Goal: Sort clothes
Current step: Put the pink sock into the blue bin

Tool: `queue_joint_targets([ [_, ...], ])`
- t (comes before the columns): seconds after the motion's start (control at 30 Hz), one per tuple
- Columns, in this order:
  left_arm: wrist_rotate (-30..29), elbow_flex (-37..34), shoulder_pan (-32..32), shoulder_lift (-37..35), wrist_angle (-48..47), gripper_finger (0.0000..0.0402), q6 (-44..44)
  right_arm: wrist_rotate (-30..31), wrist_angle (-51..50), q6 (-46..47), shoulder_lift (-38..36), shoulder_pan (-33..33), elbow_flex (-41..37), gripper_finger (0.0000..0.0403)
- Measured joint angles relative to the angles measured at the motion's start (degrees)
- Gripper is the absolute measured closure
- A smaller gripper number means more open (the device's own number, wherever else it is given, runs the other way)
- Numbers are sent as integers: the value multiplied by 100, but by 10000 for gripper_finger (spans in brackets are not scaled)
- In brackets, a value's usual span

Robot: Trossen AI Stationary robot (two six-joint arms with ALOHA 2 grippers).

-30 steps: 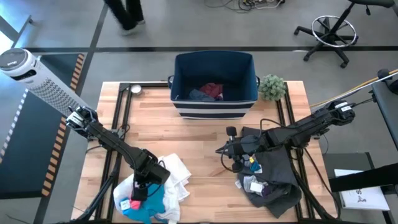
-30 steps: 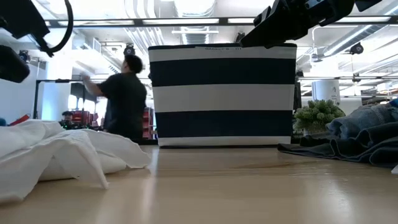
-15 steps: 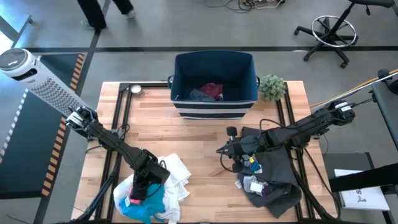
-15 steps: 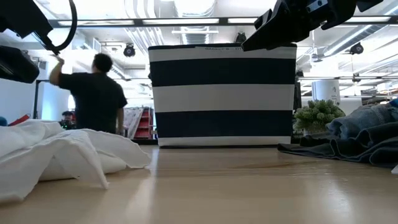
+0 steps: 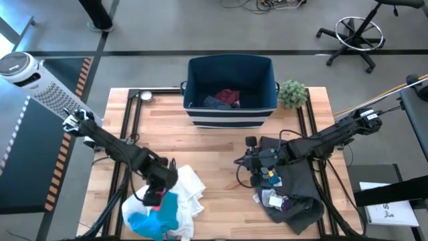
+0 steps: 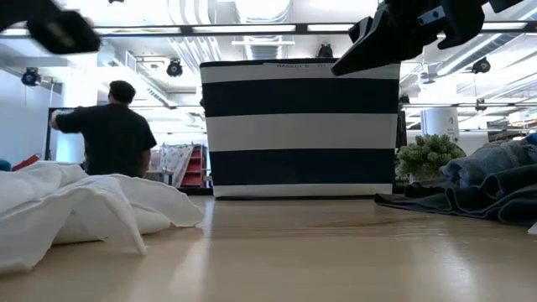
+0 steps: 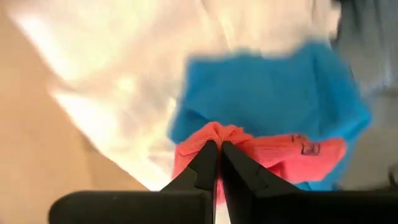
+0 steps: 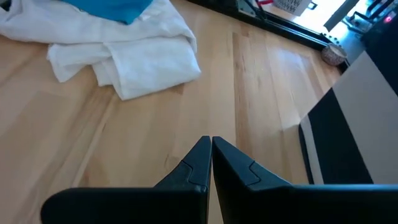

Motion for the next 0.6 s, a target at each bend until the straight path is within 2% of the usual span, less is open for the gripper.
queue_joint_targets([
  [0.2,-1764,472,514,-431,59,401,446,93,4,2,-231,29,-108,403],
  [0.33,-2630,642,1054,-700,690,401,1156,100,72,-17,-489,110,-307,403],
  [0.47,-2938,613,1686,-954,1969,401,2267,99,455,-134,-776,125,-655,403],
  [0.6,-2988,543,2424,-1035,3329,402,3519,93,813,-251,-1099,122,-984,403],
])
